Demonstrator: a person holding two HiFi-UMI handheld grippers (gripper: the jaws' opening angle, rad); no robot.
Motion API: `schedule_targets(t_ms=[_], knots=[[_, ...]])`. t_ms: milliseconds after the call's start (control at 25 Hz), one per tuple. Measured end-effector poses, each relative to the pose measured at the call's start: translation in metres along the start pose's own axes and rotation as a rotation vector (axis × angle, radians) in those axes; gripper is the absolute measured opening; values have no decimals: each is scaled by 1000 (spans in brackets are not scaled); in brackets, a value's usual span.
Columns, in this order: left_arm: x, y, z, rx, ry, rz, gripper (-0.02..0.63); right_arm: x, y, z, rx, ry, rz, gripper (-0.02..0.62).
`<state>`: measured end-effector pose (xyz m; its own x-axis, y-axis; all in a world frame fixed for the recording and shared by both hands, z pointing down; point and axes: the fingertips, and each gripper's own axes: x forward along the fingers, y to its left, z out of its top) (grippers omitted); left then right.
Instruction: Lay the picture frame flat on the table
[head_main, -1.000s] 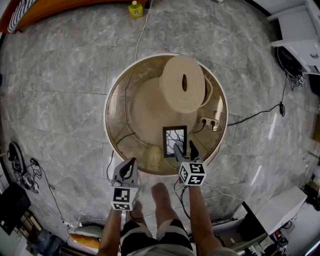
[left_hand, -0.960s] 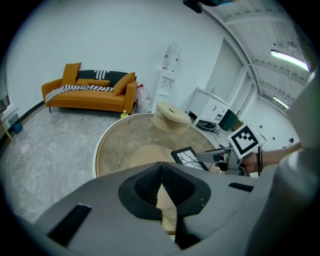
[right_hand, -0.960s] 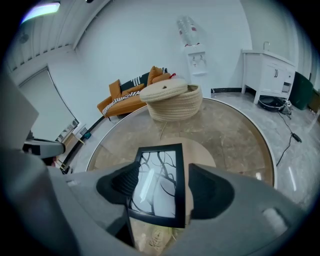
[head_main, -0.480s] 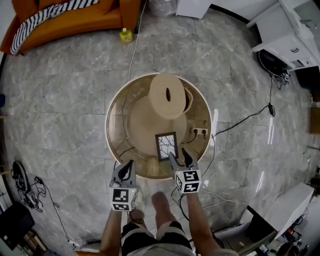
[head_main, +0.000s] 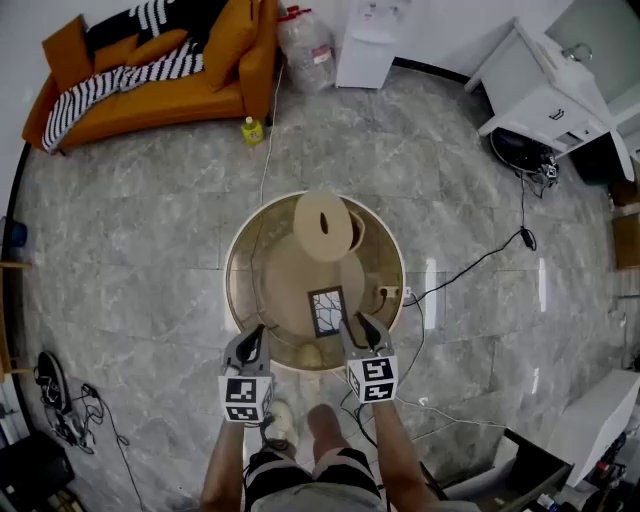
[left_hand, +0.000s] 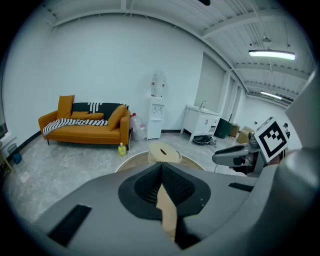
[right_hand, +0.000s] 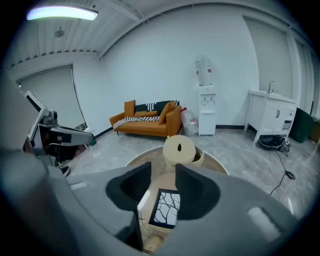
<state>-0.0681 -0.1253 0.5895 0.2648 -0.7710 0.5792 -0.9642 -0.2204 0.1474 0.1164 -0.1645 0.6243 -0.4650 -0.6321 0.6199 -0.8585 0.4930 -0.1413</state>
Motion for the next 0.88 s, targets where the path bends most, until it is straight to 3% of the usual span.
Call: schedule_targets(t_ms=[320,880], knots=[[-70,-27,58,43,-83,-7,17,-86,30,58,-30,-126,-27,96],[-222,-74,109,151,-245,-41,17,-252,98,130,-120,-385,-115,19]])
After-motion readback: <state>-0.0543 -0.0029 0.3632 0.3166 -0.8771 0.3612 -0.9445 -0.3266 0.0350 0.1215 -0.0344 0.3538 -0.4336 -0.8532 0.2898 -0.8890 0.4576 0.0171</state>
